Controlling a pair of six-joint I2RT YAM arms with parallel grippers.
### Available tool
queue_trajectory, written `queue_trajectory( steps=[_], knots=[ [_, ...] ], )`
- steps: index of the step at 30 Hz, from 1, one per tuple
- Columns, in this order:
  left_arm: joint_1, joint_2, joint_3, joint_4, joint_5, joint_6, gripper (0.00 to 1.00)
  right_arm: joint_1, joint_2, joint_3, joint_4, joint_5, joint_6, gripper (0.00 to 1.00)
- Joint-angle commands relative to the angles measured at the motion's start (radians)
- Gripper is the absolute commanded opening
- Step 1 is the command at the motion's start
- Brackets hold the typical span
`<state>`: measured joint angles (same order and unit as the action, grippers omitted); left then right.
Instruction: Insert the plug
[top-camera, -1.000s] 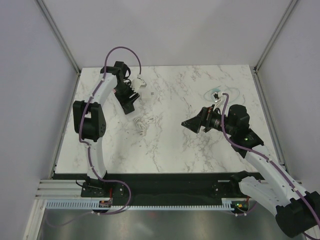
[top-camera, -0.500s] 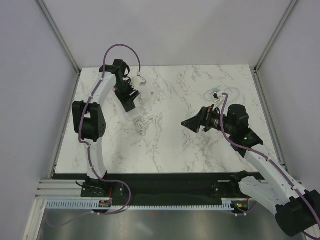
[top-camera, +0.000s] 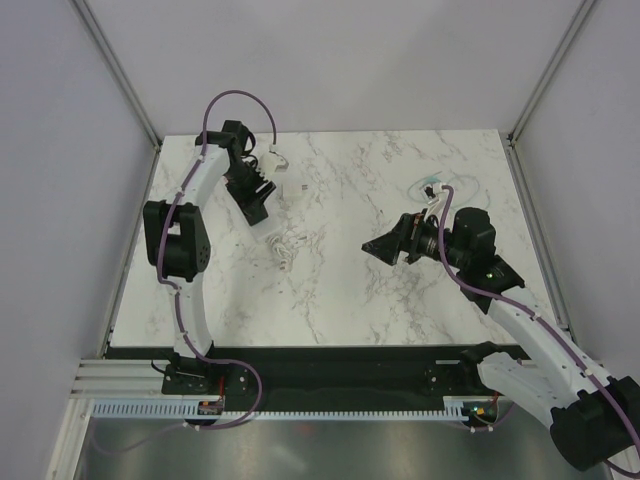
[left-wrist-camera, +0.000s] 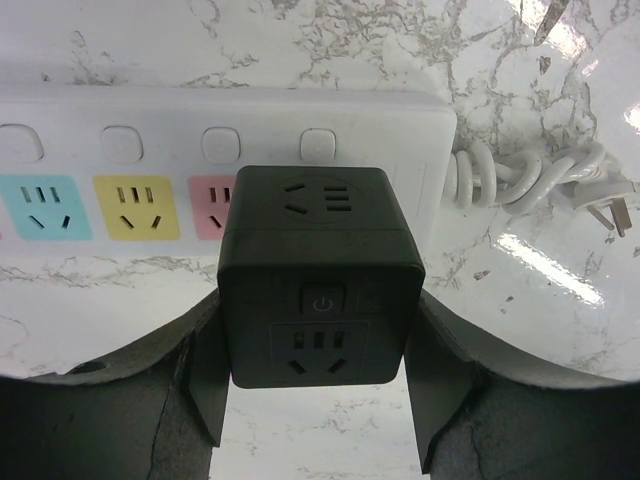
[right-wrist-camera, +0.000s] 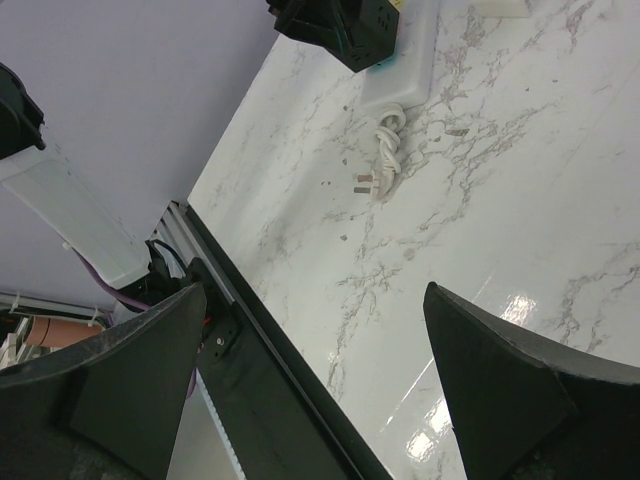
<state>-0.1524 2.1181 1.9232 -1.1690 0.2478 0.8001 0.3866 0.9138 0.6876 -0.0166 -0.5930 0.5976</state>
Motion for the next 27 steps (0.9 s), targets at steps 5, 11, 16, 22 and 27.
queue_trajectory(
  steps=[5, 11, 16, 22, 27],
  knots=[
    [0.005, 0.017, -0.016, 0.032, 0.042, -0.032, 0.02, 0.008, -0.006, 0.03, 0.02, 0.018, -0.025, 0.98],
    [0.002, 0.008, -0.023, 0.008, 0.009, -0.055, 0.02, 0.012, -0.007, 0.035, 0.02, 0.021, -0.03, 0.98],
    [0.004, -0.033, -0.039, 0.014, -0.013, -0.052, 0.02, 0.018, -0.01, 0.033, 0.02, 0.025, -0.032, 0.98],
    [0.002, -0.04, -0.039, 0.012, -0.021, -0.058, 0.02, 0.018, -0.018, 0.038, 0.02, 0.027, -0.032, 0.98],
    [-0.003, -0.058, -0.039, 0.011, -0.039, -0.059, 0.02, 0.021, -0.016, 0.036, 0.02, 0.028, -0.033, 0.98]
  ],
)
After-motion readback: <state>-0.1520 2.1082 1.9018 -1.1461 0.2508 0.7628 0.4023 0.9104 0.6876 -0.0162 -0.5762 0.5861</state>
